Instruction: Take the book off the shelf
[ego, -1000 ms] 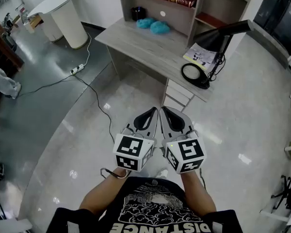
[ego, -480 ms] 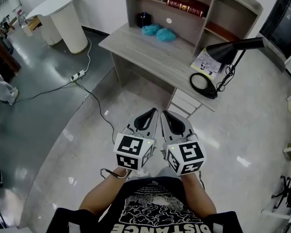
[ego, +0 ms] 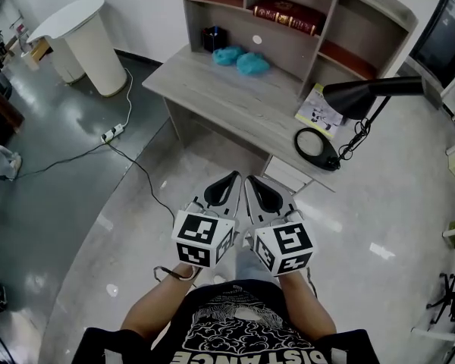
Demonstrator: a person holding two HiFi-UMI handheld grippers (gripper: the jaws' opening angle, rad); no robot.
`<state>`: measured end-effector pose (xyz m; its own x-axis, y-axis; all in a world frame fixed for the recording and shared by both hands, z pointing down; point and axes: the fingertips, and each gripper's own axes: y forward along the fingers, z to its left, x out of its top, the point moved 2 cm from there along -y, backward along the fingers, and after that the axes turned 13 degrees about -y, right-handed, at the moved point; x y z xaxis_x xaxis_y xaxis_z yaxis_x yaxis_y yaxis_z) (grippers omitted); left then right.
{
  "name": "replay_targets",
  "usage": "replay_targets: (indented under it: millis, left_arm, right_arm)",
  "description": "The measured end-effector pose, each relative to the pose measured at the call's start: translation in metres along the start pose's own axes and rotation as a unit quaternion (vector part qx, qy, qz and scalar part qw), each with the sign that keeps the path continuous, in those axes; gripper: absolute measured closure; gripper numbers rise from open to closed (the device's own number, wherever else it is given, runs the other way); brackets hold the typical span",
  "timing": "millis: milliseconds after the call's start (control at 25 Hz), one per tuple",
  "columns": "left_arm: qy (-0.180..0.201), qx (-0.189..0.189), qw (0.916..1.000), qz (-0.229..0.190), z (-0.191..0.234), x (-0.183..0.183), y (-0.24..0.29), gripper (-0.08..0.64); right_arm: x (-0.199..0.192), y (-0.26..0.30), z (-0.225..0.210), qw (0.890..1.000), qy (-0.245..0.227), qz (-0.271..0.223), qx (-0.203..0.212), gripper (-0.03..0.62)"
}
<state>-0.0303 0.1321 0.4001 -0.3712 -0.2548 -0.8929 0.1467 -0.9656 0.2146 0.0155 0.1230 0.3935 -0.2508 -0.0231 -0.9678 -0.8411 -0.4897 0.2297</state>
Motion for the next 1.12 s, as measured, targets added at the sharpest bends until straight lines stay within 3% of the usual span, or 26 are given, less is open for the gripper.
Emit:
replay_targets:
  millis: [680, 1120]
  left_arm:
    - [-0.005, 0.017, 0.9997, 0.017, 0.026, 0.048, 0.156, 0.553]
    - [0.005, 0.021, 0.9996, 0.017, 0.026, 0.061, 0.204, 0.552]
  right_arm:
    - [0.011, 0.097, -0.135, 1.000, 0.022, -0.003, 0.015, 0.575]
    - [0.017, 0.117, -0.183, 0.999, 0.025, -0.024, 0.013, 0.575]
